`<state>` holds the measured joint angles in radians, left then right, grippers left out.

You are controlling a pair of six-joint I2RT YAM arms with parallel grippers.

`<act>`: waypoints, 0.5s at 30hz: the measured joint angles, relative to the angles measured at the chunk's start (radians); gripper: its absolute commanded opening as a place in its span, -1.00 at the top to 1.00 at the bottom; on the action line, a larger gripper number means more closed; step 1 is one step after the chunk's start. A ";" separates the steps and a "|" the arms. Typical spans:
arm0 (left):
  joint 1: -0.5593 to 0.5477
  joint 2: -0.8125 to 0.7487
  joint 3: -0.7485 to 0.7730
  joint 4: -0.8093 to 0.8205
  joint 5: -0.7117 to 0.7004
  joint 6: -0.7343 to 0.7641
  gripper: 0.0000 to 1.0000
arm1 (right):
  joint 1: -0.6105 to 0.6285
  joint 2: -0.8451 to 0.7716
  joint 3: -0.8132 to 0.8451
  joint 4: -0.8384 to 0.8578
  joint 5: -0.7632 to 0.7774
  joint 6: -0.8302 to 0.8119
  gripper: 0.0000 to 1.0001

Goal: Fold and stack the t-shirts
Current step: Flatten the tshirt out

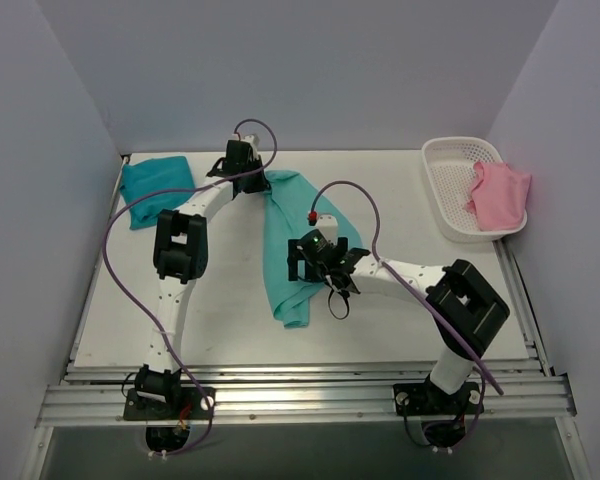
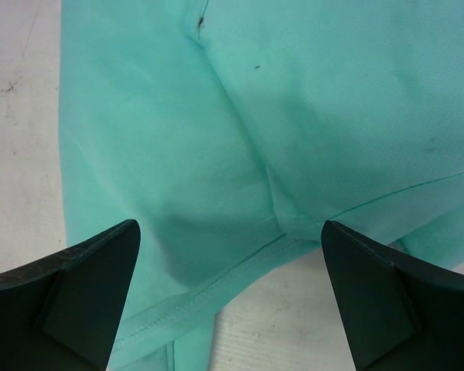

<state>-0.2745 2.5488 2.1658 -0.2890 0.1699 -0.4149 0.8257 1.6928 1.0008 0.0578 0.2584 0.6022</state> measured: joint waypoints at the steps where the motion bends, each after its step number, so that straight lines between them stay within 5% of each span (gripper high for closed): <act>1: 0.000 0.000 0.000 0.001 0.000 0.000 0.95 | -0.007 0.000 0.000 -0.001 -0.001 -0.001 -1.00; 15: -0.001 -0.002 -0.015 0.010 0.002 0.000 0.95 | -0.058 0.043 -0.002 0.015 -0.029 -0.001 -1.00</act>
<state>-0.2756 2.5469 2.1506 -0.2787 0.1722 -0.4149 0.7681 1.7363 0.9985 0.0727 0.2295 0.6014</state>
